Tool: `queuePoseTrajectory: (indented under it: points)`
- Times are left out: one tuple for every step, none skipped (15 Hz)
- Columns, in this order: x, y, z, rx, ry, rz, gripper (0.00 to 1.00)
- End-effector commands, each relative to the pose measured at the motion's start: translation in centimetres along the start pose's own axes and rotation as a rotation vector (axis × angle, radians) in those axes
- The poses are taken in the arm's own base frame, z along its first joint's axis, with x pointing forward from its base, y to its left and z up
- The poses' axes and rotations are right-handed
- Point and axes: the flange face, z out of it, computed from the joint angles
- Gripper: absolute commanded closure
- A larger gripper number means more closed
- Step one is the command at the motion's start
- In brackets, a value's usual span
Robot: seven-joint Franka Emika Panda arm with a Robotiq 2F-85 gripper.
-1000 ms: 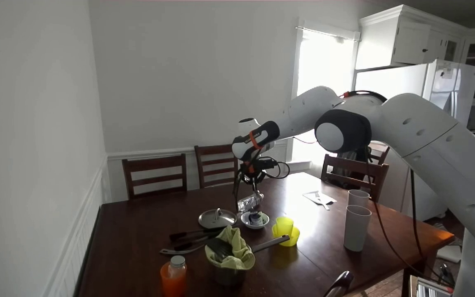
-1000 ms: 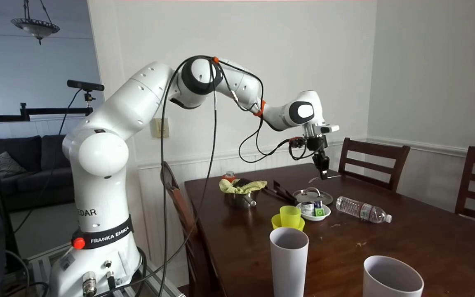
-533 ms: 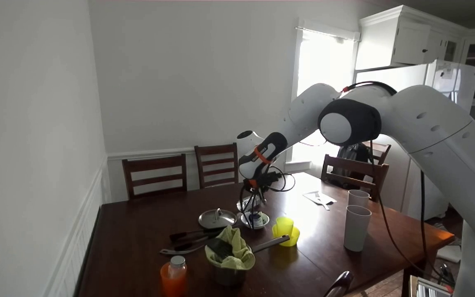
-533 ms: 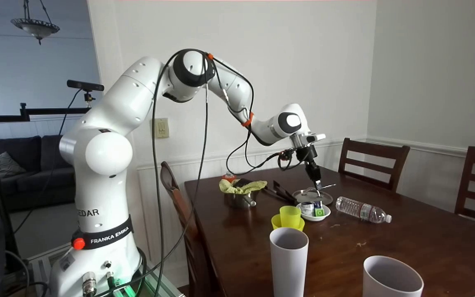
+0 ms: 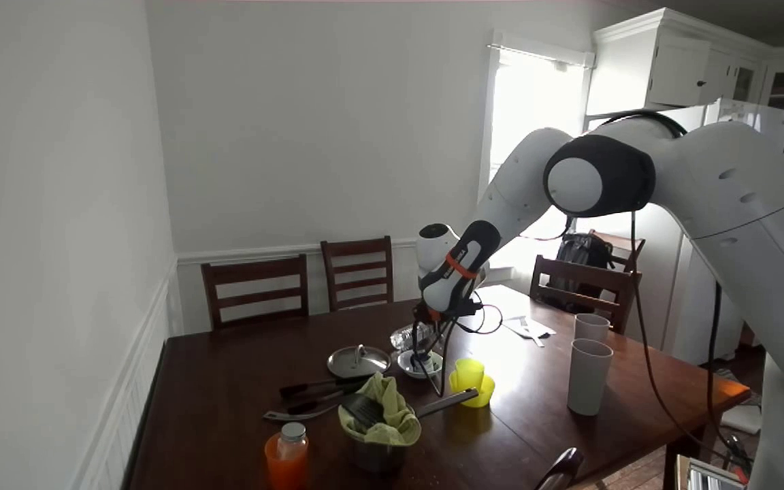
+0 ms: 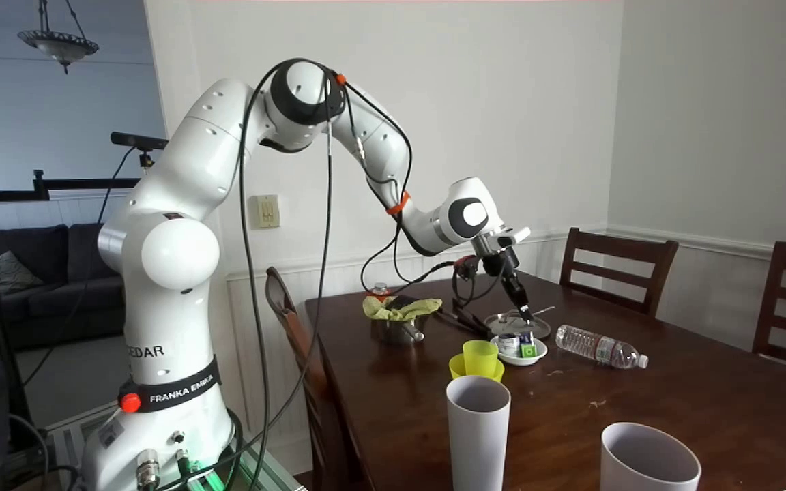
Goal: Pick up the yellow cup and move it into the yellow bowl, pick up the metallic spoon and put it in the yellow cup that is in the yellow bowl
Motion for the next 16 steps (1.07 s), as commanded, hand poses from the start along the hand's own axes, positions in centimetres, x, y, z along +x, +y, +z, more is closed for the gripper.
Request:
queuePoseTrajectory:
  points:
    - [-2.3,2.6,-2.0,0.116,0.014,0.006,0.95]
    - [-2.7,3.0,-2.2,0.126,0.018,0.001,0.95]
    - [-2.9,3.5,-2.8,0.136,0.019,-0.008,0.95]
    - [-3.3,3.8,-3.1,0.14,0.01,-0.024,0.95]
    - [-3.6,4.3,-3.4,0.14,-0.004,-0.034,0.95]
    - [-3.8,5.0,-3.8,0.138,-0.021,-0.037,0.95]
    - [-4.0,5.7,-4.1,0.136,-0.021,-0.037,0.95]
    - [-4.0,6.3,-4.4,0.135,-0.023,-0.049,0.95]
    - [-4.1,6.8,-4.6,0.134,-0.029,-0.077,0.95]
    - [-4.2,7.2,-4.5,0.122,-0.044,-0.102,0.95]
    - [-4.3,7.6,-4.2,0.108,-0.043,-0.126,0.95]
    - [-4.3,7.9,-3.9,0.096,-0.054,-0.142,0.95]
    - [-4.4,8.0,-3.7,0.088,-0.07,-0.168,0.95]
    - [-4.6,8.1,-3.4,0.074,-0.092,-0.185,0.95]
    - [-4.8,8.2,-3.0,0.063,-0.106,-0.208,0.95]
    - [-4.8,8.2,-2.9,0.053,-0.118,-0.208,0.95]
